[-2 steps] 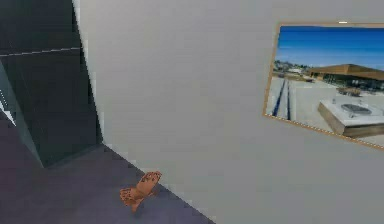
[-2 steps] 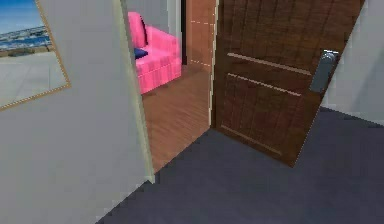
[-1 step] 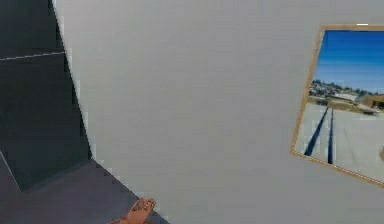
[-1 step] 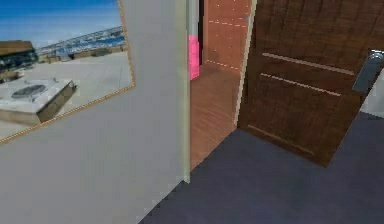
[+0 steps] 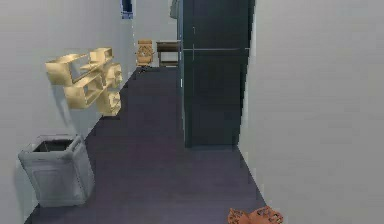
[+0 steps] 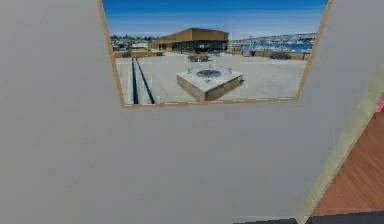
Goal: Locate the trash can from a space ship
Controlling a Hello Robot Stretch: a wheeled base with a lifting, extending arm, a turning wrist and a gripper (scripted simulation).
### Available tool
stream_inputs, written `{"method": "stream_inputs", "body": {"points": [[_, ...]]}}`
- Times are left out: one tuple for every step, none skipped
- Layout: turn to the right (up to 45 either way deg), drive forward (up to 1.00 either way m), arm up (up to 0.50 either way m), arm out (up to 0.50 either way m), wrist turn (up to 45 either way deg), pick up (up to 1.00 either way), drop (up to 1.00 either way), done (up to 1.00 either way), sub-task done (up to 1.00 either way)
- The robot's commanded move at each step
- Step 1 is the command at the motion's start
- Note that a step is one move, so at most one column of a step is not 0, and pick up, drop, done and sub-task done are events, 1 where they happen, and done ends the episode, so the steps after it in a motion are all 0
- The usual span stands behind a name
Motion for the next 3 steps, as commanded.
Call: {"method": "stream_inputs", "body": {"points": [[-3.0,0.0,0.0,0.0,0.0,0.0,0.0,0.0,0.0],[0.0,0.5,0.0,0.0,0.0,0.0,0.0,0.0,0.0],[-42.0,0.0,0.0,0.0,0.0,0.0,0.0,0.0,0.0]]}}
